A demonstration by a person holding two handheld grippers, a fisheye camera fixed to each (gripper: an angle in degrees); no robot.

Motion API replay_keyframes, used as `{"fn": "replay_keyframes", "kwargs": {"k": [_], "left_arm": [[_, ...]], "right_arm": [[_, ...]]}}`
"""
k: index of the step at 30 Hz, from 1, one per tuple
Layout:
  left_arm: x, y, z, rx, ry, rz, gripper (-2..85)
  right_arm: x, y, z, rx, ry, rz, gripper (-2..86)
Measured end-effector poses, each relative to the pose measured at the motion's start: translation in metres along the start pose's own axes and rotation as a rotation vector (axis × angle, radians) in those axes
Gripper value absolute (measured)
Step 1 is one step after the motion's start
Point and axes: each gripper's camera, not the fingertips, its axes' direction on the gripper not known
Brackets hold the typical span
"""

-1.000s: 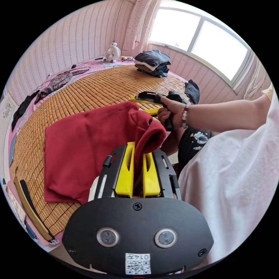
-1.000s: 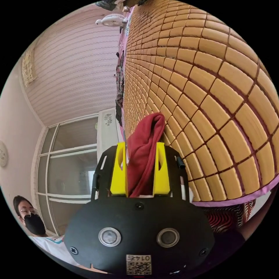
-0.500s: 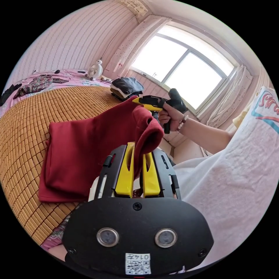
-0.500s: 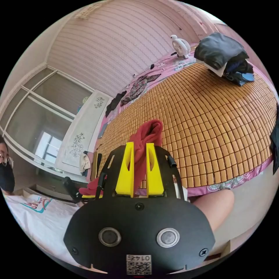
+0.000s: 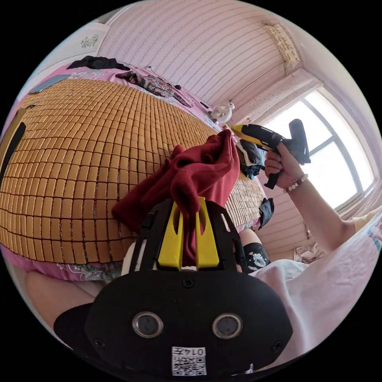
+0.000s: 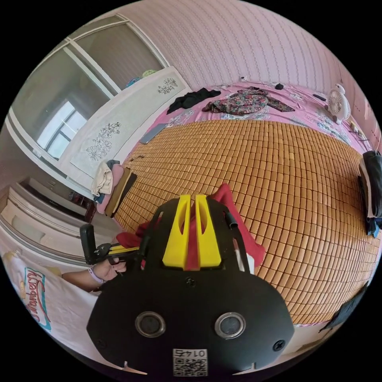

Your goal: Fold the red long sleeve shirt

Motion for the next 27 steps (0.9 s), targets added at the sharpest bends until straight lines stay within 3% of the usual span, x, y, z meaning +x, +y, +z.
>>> {"fn": "replay_keyframes", "kwargs": {"k": [9,17,22,27], "left_arm": [[-0.044,-0.03,-0.001,-0.006,0.053,-0.165,4.4],[-0.09,-0.03,-0.008,-0.014,-0.037,-0.398,2.7],[-0.083,-0.033,0.0,0.001,-0.119,-0.332,0.8],[-0.075,-0.043,-0.003,-0.006,-0.118,-0.321,1.7]], "right_arm": [[-0.026,-0.005,0.046,-0.056,0.158,-0.113,-0.3],[-0.033,-0.069,0.154,-0.358,0.243,-0.21,-0.4],[-0.014,-0.074,0.157,-0.287,0.148,-0.148,-0.5],[-0.018,-0.085,0.158,-0.286,0.183,-0.158,-0.4]]}}
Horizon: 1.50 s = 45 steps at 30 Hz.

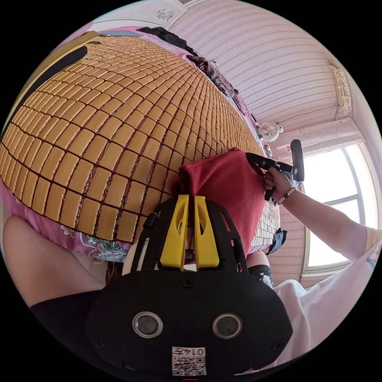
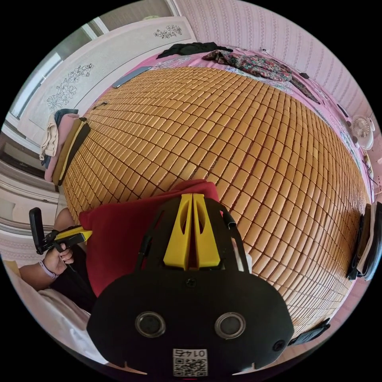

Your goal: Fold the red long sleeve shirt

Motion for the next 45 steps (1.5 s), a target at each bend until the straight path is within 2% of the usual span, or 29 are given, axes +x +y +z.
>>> {"fn": "replay_keyframes", "kwargs": {"k": [4,7,10,13,16,21,23,27,31,35,39,41,43,45], "left_arm": [[0.008,0.003,-0.014,0.019,0.011,-0.062,4.1],[0.022,0.012,-0.031,0.064,-0.032,-0.08,7.8],[0.039,0.024,-0.033,0.043,-0.019,-0.049,11.3],[0.051,0.034,-0.02,-0.02,0.005,-0.026,12.4],[0.056,0.039,-0.002,-0.11,0.007,-0.03,13.3],[0.061,0.035,0.003,-0.135,-0.016,0.006,11.6],[0.062,0.036,0.004,-0.139,-0.005,0.011,11.3],[0.069,0.042,0.001,-0.155,-0.019,0.039,11.2],[0.075,0.051,-0.018,-0.159,-0.083,0.065,11.8],[0.081,0.064,-0.036,-0.112,-0.151,0.095,12.7],[0.092,0.067,-0.039,-0.089,-0.219,0.128,13.5],[0.096,0.068,-0.039,-0.085,-0.263,0.151,13.8],[0.098,0.069,-0.035,-0.096,-0.288,0.164,14.0],[0.096,0.071,-0.031,-0.114,-0.252,0.143,13.6]], "right_arm": [[0.017,-0.007,-0.023,0.018,-0.129,0.053,0.2],[0.031,0.001,-0.069,0.153,-0.234,0.046,1.7],[0.045,0.017,-0.11,0.213,-0.137,0.048,10.2],[0.071,0.028,-0.111,0.124,-0.111,0.051,16.5],[0.092,0.026,-0.083,-0.026,-0.18,0.07,19.0],[0.11,-0.001,-0.032,-0.19,-0.394,0.147,16.0],[0.119,-0.012,-0.024,-0.226,-0.41,0.194,14.8],[0.119,-0.016,-0.029,-0.255,-0.39,0.137,12.4],[0.115,0.012,-0.036,-0.26,-0.426,0.114,10.4],[0.125,0.065,-0.036,-0.163,-0.515,0.27,12.2],[0.129,0.086,-0.048,-0.022,-0.52,0.284,14.1],[0.126,0.088,-0.051,0.038,-0.428,0.29,16.2],[0.124,0.087,-0.048,0.07,-0.403,0.285,17.0],[0.122,0.082,-0.033,0.022,-0.437,0.268,17.2]]}}
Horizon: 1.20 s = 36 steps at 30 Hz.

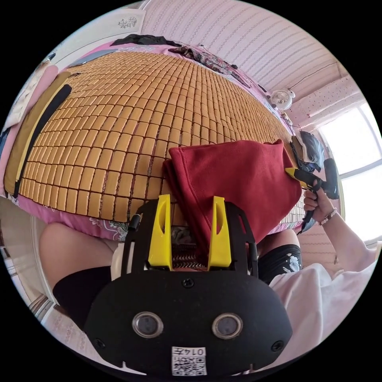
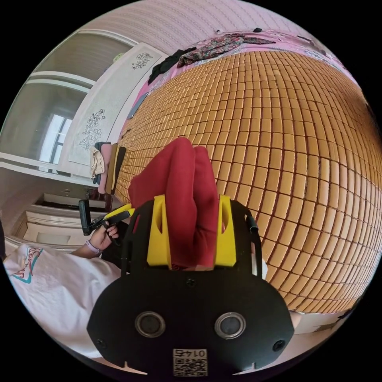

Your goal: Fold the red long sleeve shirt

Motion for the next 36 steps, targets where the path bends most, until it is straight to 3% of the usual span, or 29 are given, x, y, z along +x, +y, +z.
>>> {"fn": "replay_keyframes", "kwargs": {"k": [7,9,16,24,36], "left_arm": [[-0.009,0.009,-0.006,-0.013,0.073,-0.02,10.9],[-0.014,0.007,-0.013,-0.035,0.173,0.0,4.8],[-0.003,0.027,-0.045,0.005,0.11,0.042,3.3],[-0.025,0.097,-0.179,0.348,0.097,0.013,2.8],[-0.147,0.143,-0.387,0.897,-0.161,-0.169,3.1]], "right_arm": [[0.003,-0.003,0.029,-0.123,-0.021,-0.061,11.0],[-0.004,0.003,0.029,-0.117,-0.02,-0.114,9.7],[-0.024,0.041,0.021,0.007,-0.055,-0.217,8.5],[-0.095,0.041,0.023,0.043,-0.206,-0.454,8.5],[-0.395,-0.069,0.093,-0.046,-0.368,-1.077,8.8]]}}
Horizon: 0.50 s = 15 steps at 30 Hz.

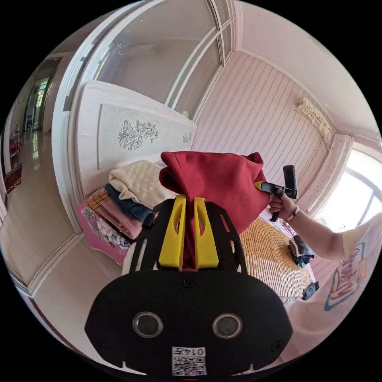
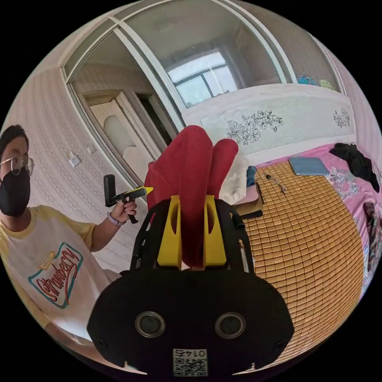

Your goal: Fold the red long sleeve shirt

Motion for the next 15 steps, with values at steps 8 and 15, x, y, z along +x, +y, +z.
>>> {"fn": "replay_keyframes", "kwargs": {"k": [8,15], "left_arm": [[-0.173,-0.053,0.138,-0.213,-0.138,-0.343,4.1],[-0.212,-0.014,0.203,-0.215,-0.156,-0.386,3.9]], "right_arm": [[0.096,-0.127,0.158,-0.271,0.182,0.349,9.9],[0.105,-0.14,0.212,-0.266,0.348,0.299,7.6]]}}
